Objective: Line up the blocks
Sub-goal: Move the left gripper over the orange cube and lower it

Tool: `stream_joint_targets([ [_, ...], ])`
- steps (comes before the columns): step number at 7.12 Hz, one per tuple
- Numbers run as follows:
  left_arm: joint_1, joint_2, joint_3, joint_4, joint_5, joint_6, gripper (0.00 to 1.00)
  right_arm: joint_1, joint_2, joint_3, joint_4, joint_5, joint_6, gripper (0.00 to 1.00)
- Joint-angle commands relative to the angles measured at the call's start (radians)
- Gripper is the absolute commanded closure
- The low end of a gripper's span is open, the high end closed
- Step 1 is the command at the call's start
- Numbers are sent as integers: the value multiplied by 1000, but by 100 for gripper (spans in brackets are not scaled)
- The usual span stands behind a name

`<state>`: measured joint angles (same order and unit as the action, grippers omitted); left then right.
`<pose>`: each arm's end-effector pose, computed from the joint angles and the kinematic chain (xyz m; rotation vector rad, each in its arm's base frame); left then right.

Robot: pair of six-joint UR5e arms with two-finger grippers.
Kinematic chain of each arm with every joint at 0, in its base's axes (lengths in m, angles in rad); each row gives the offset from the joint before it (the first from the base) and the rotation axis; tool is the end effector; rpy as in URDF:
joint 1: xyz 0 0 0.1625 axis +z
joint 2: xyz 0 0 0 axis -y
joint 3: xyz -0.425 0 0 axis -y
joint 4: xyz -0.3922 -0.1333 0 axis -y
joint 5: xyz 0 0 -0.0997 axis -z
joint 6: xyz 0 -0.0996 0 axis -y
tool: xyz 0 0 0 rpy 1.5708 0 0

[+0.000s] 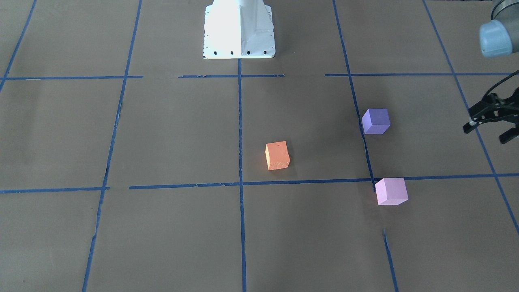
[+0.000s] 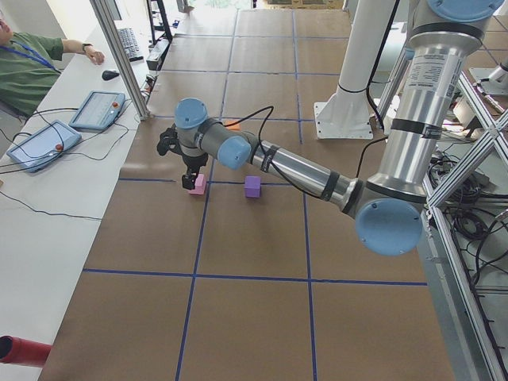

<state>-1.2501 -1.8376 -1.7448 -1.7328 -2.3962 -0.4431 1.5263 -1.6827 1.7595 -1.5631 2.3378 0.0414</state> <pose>0.1281 -0.5762 0.4042 0.2284 0.9518 0.1362 0.0441 -0.4514 0.6178 0.0473 -0.7693 -0.0353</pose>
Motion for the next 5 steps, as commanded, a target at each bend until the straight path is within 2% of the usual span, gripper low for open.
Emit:
stream_joint_targets([
  [1,247,-191,43,-7,128,-425,0,0,0,0,0,0,0,0],
  [2,361,-257,79,-7,213,-576,0,0,0,0,0,0,0,0],
  [3,392,-334,137,-8,226,-697,0,0,0,0,0,0,0,0],
  [5,504,-480,261,-8,355,-845,0,0,0,0,0,0,0,0],
])
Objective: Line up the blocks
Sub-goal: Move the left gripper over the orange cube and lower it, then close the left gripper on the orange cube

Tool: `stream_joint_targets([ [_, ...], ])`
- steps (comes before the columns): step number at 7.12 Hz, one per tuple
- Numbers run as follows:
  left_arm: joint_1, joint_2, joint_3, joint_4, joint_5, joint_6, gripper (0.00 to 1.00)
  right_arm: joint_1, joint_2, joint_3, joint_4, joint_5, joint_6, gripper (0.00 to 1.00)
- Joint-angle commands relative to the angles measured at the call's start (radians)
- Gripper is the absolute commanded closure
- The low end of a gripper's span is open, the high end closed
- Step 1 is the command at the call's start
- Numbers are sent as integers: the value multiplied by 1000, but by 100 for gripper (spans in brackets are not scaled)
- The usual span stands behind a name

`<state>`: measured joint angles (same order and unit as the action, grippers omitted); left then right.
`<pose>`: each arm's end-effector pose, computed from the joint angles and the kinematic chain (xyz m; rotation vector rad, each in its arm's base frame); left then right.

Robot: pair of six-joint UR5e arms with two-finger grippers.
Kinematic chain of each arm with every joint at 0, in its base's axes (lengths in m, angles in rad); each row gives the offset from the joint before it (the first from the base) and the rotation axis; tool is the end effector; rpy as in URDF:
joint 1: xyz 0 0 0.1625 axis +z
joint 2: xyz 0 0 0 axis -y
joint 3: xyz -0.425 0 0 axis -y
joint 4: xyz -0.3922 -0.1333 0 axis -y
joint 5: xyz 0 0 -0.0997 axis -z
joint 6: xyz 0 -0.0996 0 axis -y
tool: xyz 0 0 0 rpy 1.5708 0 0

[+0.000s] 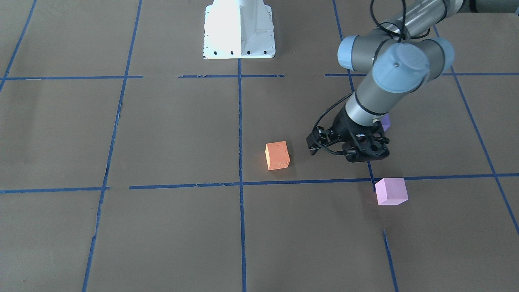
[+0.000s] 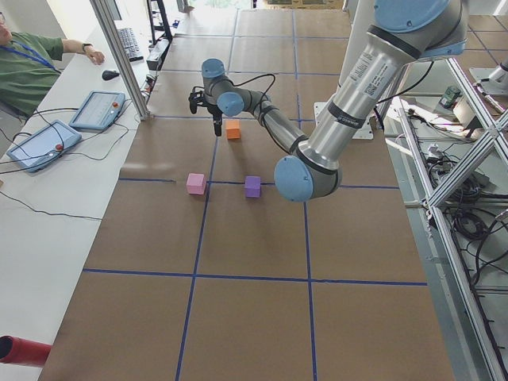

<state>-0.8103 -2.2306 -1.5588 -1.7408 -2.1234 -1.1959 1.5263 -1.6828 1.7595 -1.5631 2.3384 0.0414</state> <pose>0.4261 -0.5654 0.2469 0.0125 0.9508 -0.1763 0.0441 -0.4513 0.6178 0.0472 -0.7699 -0.0353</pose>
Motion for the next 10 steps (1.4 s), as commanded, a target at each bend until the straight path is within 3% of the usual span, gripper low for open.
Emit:
stream_joint_targets([
  [1,98,-105,110,-2,124,-96,0,0,0,0,0,-1,0,0],
  [6,177,-132,198,-6,171,-134,0,0,0,0,0,-1,0,0],
  [8,195,-130,264,-81,221,-134,1,0,0,0,0,-1,0,0],
  [9,195,-130,266,-88,220,-125,20,0,0,2,0,-1,0,0],
  [10,194,-133,260,-86,208,-125,75,0,0,0,0,-1,0,0],
])
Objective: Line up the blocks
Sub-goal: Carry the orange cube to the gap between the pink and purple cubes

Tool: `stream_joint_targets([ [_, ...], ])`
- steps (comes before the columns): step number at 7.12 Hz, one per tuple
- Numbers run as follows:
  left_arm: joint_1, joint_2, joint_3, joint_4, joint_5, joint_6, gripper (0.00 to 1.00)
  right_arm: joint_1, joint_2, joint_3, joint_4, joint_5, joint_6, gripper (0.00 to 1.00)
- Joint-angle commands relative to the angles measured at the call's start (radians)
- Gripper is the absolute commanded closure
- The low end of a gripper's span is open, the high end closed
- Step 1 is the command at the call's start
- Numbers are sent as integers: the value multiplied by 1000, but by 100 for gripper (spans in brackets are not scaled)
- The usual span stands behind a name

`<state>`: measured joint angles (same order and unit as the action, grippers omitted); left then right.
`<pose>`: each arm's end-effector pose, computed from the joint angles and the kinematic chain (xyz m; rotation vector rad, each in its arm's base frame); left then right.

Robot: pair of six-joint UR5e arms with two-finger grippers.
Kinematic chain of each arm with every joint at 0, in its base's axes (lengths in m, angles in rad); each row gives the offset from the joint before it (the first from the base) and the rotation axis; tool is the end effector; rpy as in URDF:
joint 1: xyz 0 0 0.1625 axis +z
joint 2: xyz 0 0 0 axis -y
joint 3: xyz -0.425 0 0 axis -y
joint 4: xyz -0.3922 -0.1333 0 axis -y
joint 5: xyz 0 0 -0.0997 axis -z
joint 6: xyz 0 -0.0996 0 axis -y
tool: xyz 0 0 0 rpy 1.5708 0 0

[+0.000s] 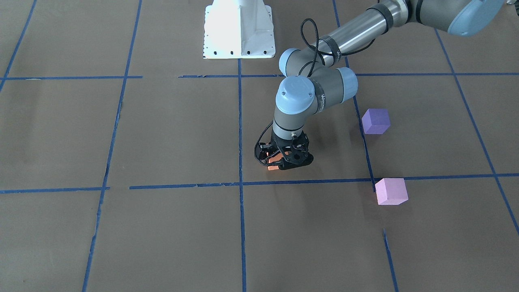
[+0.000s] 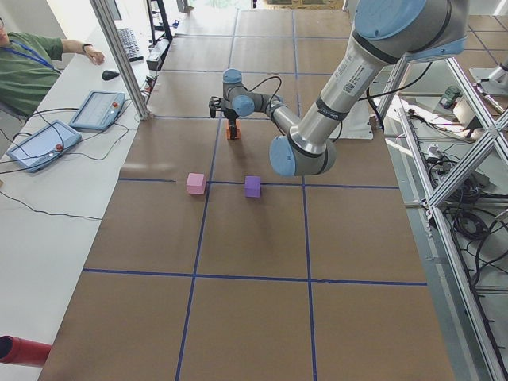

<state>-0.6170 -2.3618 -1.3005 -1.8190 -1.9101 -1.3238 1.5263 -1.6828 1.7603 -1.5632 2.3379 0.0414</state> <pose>0.5777 -0.5326 0.2644 0.0261 0.8275 -0.2183 0.0441 -0.4514 0.6174 0.0479 -0.7694 -0.0356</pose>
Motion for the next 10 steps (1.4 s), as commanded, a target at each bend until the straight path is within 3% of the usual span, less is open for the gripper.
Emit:
stream_joint_targets([
  [1,-6,-1,-12,-3,-71,9,100,0,0,-1,0,0,0,0],
  [3,-70,92,-177,91,-105,66,100,0,0,-1,0,0,0,0],
  [4,-117,192,-304,166,-116,209,100,0,0,1,0,0,0,0],
  [5,-194,281,-366,187,-139,326,100,0,0,-1,0,0,0,0],
  [7,-259,436,-361,93,-139,531,100,0,0,-1,0,0,0,0],
  [8,-262,487,-347,11,-141,538,100,0,0,-1,0,0,0,0],
  [10,-256,487,-268,-52,-141,537,100,0,0,-1,0,0,0,0],
])
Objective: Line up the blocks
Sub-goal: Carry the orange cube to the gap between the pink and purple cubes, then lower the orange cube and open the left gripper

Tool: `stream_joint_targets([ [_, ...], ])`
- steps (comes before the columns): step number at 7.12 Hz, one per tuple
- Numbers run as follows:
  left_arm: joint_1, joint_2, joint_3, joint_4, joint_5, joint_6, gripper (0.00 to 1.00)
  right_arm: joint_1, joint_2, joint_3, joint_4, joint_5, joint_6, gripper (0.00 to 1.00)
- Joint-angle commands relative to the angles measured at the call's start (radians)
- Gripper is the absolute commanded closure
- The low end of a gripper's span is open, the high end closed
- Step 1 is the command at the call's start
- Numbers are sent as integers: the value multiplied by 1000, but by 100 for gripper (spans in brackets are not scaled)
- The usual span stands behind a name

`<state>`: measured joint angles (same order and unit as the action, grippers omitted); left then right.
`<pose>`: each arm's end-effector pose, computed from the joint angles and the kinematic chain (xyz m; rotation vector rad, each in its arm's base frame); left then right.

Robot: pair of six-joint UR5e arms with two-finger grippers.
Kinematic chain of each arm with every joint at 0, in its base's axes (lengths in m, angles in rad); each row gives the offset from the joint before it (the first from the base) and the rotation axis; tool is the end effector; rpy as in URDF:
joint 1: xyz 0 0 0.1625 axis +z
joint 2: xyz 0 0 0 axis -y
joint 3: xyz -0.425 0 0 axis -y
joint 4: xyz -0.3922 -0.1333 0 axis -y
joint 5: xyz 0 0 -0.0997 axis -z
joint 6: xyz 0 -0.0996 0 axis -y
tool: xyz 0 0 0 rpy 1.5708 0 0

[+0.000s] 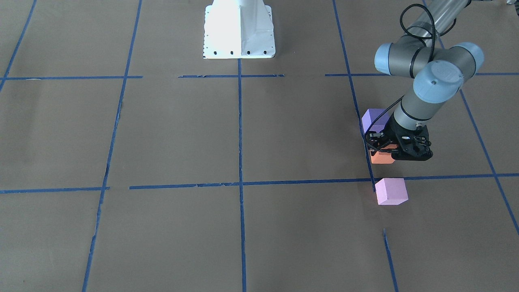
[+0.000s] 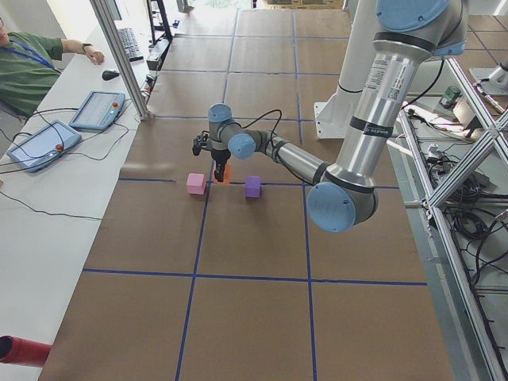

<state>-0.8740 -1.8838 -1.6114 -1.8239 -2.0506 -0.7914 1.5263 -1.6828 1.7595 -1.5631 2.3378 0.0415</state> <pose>0.3380 -0.5400 0.4468 0.1227 0.7443 0.0554 0.0441 -0.4513 0.6178 0.0472 -0.7693 -0.0352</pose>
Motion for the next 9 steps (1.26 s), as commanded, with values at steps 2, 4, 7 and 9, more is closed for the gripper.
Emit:
stream_joint_targets([
  [2,7,-3,83,-61,-28,-5,87,0,0,0,0,0,0,0],
  [4,7,-5,81,-61,-31,-8,0,0,0,0,0,0,0,0],
  [7,-86,2,27,-45,-110,9,0,0,0,0,0,0,0,0],
  [9,-251,9,-83,118,-112,184,0,0,0,0,0,0,0,0],
])
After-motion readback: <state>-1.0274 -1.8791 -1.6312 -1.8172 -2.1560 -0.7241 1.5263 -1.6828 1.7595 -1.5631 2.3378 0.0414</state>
